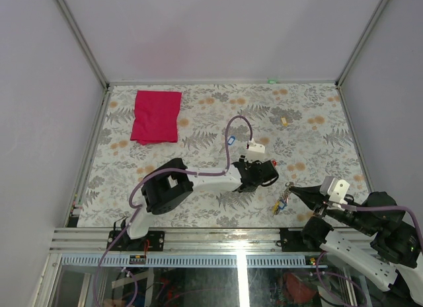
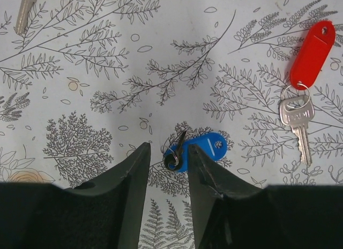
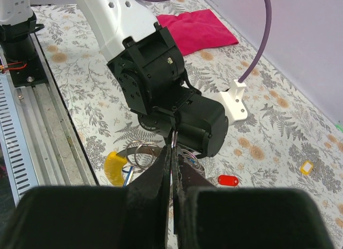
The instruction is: Put the keys on the keyring
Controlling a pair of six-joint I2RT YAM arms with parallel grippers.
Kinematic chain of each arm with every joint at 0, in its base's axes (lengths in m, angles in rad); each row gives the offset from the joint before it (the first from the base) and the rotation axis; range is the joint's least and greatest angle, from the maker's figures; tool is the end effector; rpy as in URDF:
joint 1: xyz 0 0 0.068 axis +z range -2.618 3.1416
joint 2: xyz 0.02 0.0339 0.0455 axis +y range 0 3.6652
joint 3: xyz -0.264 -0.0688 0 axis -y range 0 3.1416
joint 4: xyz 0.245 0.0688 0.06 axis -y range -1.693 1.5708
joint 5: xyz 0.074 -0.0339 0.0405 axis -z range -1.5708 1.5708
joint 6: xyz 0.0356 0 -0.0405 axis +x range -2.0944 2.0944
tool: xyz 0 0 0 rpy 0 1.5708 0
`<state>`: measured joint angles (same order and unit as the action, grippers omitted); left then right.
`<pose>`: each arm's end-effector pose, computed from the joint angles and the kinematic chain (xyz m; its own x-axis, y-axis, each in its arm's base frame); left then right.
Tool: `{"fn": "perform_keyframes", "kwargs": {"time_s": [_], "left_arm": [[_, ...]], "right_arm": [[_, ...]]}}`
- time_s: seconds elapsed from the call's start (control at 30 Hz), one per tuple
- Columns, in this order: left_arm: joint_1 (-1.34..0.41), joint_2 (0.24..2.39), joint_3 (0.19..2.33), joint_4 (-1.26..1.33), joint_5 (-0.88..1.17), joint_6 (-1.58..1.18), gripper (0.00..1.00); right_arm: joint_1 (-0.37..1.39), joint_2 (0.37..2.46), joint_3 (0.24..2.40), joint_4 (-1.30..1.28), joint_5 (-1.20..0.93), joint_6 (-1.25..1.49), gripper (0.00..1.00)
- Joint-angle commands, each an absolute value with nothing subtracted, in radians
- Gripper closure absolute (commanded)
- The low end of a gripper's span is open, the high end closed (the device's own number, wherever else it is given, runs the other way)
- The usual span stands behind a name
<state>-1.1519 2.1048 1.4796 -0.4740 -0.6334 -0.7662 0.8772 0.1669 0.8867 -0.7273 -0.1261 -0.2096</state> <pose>0.1961 -0.3886 0.1545 -0.6958 0.1887 -0.6930 0.2005 0.9775 0.0649 0.0053 0.0134 0.3632 0.1708 -0.1175 -0.9783 -0.8258 0.5246 -0.2071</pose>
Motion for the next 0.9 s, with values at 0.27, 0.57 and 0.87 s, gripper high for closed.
{"fn": "perform_keyframes", "kwargs": {"time_s": [0.27,0.57,0.87], "left_arm": [[-1.17,2.123,1.506,-0.503,-0.681,-0.799,0.69],[-1.171,2.138,1.52,-0.515,-0.692,-0.793,0.74],[-1.17,2.149,1.525,-0.517,-0.692,-0.788,0.87]], "right_arm": [[0.882,0.164,0.891,-0.637,-0.153,-0.195,0.99],[0.882,0.166,0.884,-0.628,-0.158,-0.197,0.99],[0.882,0.166,0.882,-0.628,-0.16,-0.196,0.99]]}}
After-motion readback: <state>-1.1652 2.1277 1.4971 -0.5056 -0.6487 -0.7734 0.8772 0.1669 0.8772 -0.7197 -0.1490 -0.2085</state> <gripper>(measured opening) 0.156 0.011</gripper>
